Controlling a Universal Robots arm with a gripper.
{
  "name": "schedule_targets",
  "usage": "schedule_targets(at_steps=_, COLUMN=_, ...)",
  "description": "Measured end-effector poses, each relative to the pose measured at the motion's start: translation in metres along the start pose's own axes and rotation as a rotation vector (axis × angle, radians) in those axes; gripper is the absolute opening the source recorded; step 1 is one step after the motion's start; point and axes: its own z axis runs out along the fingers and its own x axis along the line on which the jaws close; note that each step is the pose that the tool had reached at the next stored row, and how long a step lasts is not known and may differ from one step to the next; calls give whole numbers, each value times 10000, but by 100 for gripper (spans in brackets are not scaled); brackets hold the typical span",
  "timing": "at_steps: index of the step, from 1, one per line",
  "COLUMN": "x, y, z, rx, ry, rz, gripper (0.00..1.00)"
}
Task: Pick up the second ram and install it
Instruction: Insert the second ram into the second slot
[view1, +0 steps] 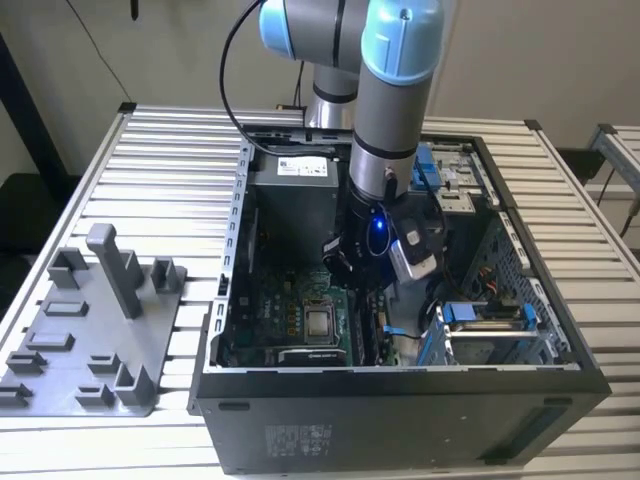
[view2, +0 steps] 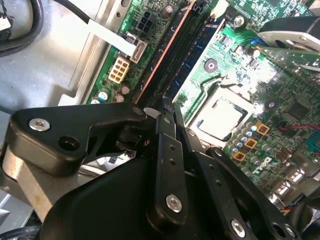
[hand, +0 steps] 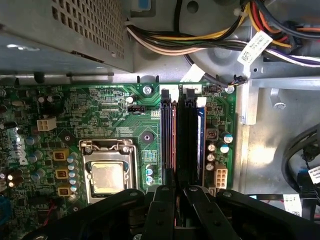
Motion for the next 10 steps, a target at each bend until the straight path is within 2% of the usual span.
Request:
schedule_targets(at_steps=8, x=0, y=0, z=3, rx=-1, ry=0, rz=-1, gripper=15)
schedule_targets(at_steps=9, x=-1, y=0, z=3, rx=-2, ry=-1, rz=-1, gripper=21)
schedule_targets(at_steps=10, x=-1, y=-2, z=-16, rx=-5, ry=-1, rz=-1, gripper=21)
